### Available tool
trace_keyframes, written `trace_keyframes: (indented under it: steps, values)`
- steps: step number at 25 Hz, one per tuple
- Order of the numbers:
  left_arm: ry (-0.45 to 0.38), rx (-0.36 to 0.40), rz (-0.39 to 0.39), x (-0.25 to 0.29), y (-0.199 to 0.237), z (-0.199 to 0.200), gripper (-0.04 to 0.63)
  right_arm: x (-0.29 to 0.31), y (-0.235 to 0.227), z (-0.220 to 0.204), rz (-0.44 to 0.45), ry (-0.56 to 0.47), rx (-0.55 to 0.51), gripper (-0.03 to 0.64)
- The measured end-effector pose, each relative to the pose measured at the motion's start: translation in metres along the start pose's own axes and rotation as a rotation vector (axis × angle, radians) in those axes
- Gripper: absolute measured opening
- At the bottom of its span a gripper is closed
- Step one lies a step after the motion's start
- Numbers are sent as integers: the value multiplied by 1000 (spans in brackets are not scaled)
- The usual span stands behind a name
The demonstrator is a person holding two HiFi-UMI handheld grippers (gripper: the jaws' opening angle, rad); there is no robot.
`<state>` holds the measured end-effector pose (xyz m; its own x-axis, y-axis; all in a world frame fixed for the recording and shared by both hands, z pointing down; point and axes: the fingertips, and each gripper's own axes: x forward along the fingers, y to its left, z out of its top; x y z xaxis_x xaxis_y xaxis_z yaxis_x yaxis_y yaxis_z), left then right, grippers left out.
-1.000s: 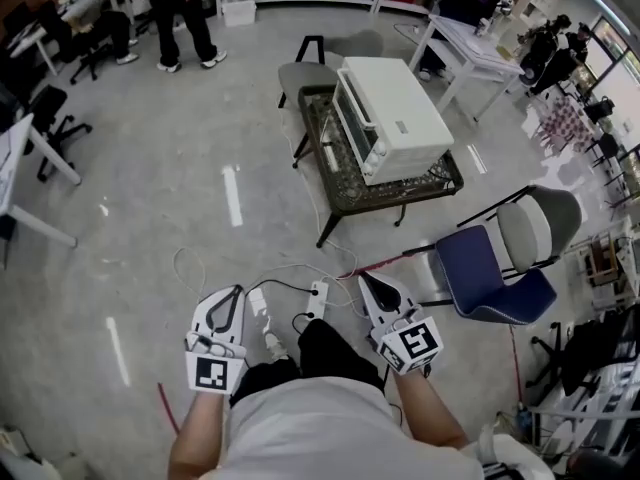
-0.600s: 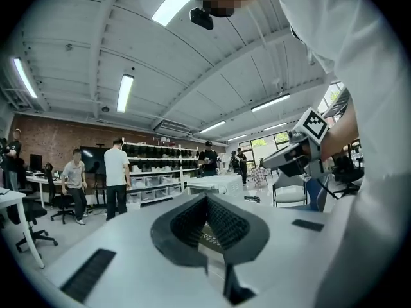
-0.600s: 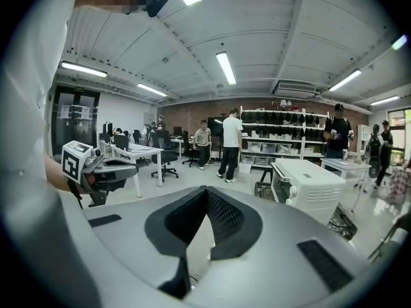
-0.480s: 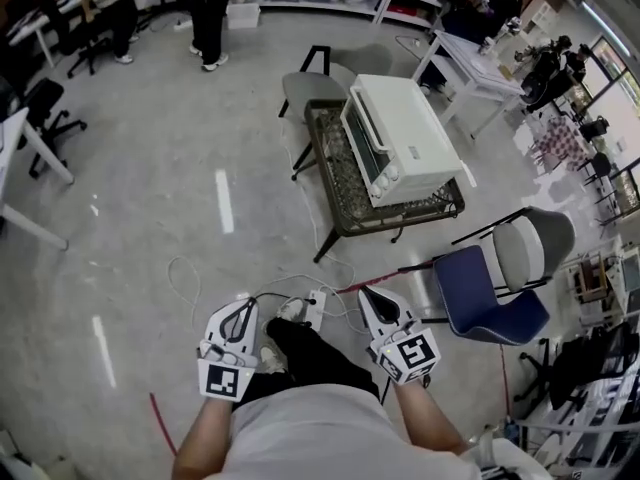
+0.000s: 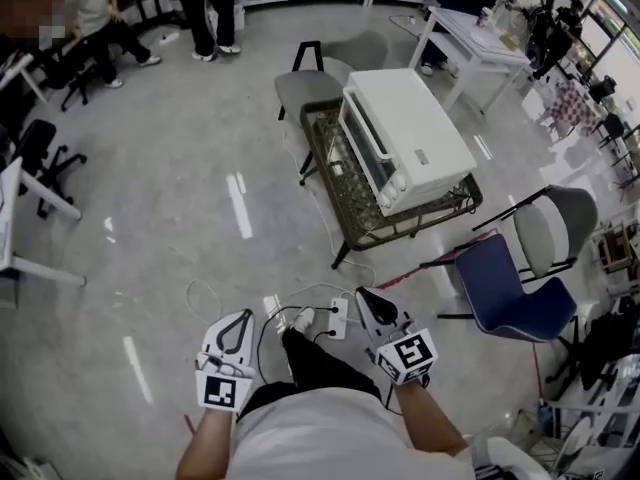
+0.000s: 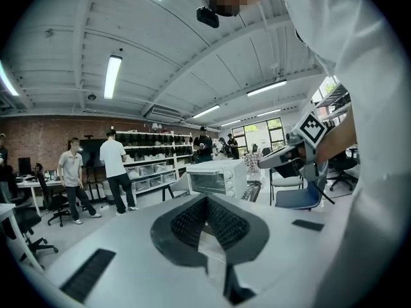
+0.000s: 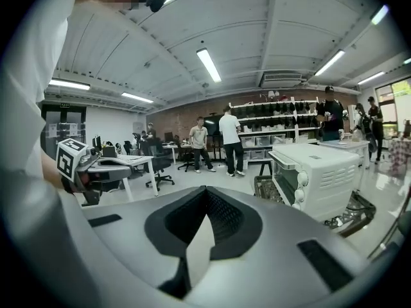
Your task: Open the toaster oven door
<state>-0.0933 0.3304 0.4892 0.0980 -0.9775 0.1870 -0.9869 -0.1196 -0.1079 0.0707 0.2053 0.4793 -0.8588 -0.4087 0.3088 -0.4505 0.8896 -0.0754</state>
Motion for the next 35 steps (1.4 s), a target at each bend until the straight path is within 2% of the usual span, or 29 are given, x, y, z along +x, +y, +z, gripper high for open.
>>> trace_keyframes:
  steps: [5, 9, 13, 18, 25, 29, 35]
  values:
    - [-3, 33, -80, 62, 17, 7, 18, 36, -34, 16, -37, -19, 0, 23]
    - [-19, 59, -158, 125, 25, 28, 18, 63, -70, 26, -63, -19, 21, 23]
    - [-51, 132, -240, 172, 23, 56, 18, 88, -98, 39, -71, -40, 32, 23]
    - [-112, 157, -272, 209, 29, 84, 18, 111, -119, 64, -76, -80, 29, 23]
    - [-139, 167, -327, 250, 30, 105, 18, 106, -140, 74, -126, -94, 67, 23]
    - [-109, 110, -375, 283, 31, 103, 18, 109, -159, 79, -167, -93, 89, 23]
    - [-102, 89, -484, 339, 30, 96, 18, 120, -196, 87, -266, -82, 93, 23]
